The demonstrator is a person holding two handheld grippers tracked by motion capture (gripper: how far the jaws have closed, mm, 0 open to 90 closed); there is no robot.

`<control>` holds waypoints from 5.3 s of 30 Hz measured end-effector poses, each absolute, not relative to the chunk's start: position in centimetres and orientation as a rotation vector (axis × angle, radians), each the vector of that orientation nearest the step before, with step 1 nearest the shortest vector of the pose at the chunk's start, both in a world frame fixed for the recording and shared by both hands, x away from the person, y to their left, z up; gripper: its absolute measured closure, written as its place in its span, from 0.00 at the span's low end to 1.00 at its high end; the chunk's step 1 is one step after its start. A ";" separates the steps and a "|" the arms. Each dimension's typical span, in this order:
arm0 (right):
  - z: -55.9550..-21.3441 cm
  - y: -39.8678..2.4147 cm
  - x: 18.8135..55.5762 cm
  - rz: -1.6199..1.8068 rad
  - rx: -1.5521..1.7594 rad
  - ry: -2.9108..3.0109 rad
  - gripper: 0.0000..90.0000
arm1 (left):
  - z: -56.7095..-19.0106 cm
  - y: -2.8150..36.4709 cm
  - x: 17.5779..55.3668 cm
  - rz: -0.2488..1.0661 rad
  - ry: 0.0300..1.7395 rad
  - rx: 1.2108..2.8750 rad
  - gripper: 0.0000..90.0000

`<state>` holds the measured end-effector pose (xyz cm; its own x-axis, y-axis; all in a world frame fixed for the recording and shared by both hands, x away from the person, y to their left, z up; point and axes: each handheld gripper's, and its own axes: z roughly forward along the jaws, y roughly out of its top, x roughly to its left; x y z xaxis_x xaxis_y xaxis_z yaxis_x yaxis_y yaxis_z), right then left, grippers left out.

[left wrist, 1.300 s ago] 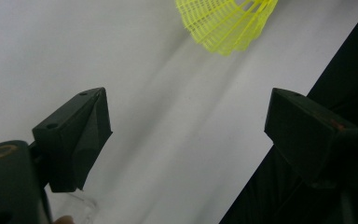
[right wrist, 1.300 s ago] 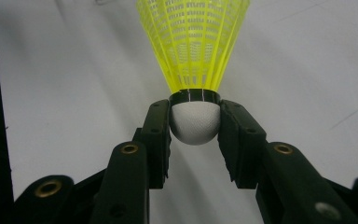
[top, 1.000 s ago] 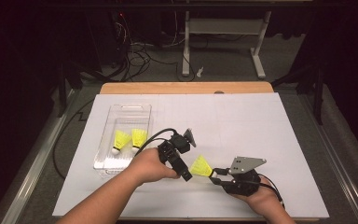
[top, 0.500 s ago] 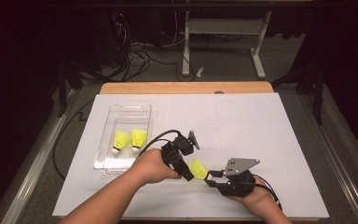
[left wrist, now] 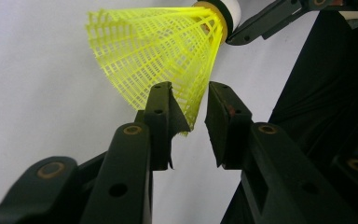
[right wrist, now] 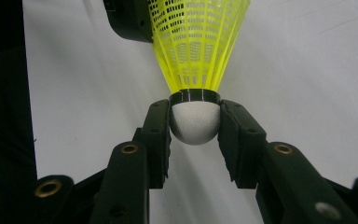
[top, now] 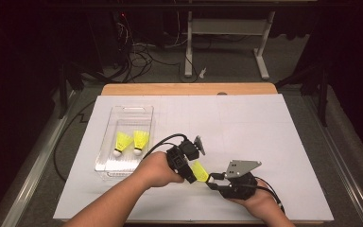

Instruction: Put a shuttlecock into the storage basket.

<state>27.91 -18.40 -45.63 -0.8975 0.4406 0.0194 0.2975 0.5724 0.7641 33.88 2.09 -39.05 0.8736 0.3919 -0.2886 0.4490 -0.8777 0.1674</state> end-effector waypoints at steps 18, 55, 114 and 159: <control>-45.7 -18.4 27.9 1.215 0.634 2.628 0.74 | -39.1 2.1 33.6 -0.333 0.588 2.831 0.98; -45.7 -18.1 28.0 1.206 0.661 2.559 0.35 | -38.7 2.4 33.4 -0.318 0.560 2.814 1.00; -45.9 -26.6 27.1 1.215 1.038 2.199 0.01 | -36.4 6.8 34.3 -0.300 0.681 2.791 1.00; -46.3 -26.6 27.1 1.203 1.030 2.241 0.01 | -32.2 15.9 35.0 -0.196 0.826 2.789 1.00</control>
<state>27.08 -26.58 -46.26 -0.6512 0.7589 0.0003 0.4197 0.3598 0.8333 35.03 15.85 -32.18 0.8325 0.5203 -0.1904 0.5504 -0.8159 0.1771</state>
